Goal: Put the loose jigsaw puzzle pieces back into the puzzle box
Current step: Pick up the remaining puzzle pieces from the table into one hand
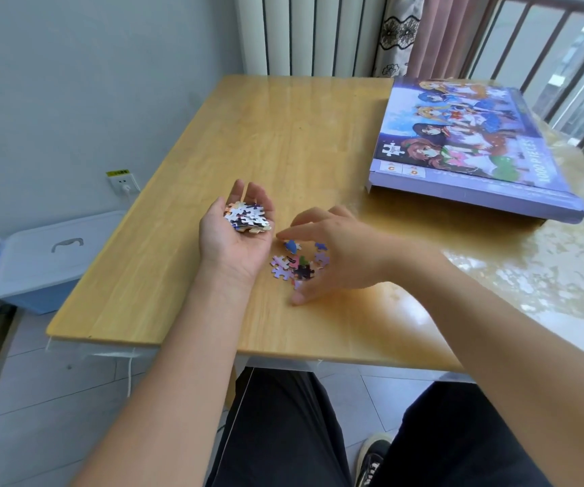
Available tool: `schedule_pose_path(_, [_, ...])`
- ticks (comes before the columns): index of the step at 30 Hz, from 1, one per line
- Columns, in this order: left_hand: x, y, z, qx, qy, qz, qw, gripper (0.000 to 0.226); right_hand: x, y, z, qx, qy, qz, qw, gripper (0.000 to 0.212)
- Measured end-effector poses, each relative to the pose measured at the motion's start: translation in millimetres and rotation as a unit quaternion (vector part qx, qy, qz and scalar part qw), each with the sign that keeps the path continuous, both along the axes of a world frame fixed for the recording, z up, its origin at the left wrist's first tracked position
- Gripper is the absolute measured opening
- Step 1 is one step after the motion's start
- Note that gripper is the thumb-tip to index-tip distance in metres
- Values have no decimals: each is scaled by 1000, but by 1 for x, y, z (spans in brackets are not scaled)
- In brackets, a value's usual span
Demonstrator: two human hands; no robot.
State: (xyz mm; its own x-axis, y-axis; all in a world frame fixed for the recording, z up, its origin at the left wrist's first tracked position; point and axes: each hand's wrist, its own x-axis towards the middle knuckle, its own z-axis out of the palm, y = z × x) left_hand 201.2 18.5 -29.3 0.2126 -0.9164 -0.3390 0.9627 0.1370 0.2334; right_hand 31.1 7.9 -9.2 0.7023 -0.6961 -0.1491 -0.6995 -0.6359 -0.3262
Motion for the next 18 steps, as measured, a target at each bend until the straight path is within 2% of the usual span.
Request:
schedule_pose_path(2, [3, -1, 0, -4, 6, 7, 1000, 41, 9, -1, 0, -19, -5, 7, 1000, 77])
schedule_pose_path(7, [-1, 0, -3, -7, -9, -16, 1000, 42, -2, -6, 2, 7, -105, 12, 994, 27])
schedule_pose_path(10, [-3, 0, -4, -8, -14, -31, 999, 42, -10, -3, -2, -9, -130, 18, 991, 15])
schedule_pose_path(12, [-5, 0, -4, -8, -15, -37, 999, 42, -19, -2, 0, 3, -167, -11, 986, 22])
schedule_pose_path(14, [-5, 0, -5, -9, -18, -39, 999, 41, -33, -4, 6, 29, -162, -44, 985, 48])
schedule_pose_path(16, [-6, 0, -5, -9, -18, -40, 999, 40, -46, -5, 13, 41, -73, -54, 995, 78])
schedule_pose_path(18, [-7, 0, -4, -9, -17, -41, 999, 40, -49, -3, 15, 42, -2, -50, 998, 90])
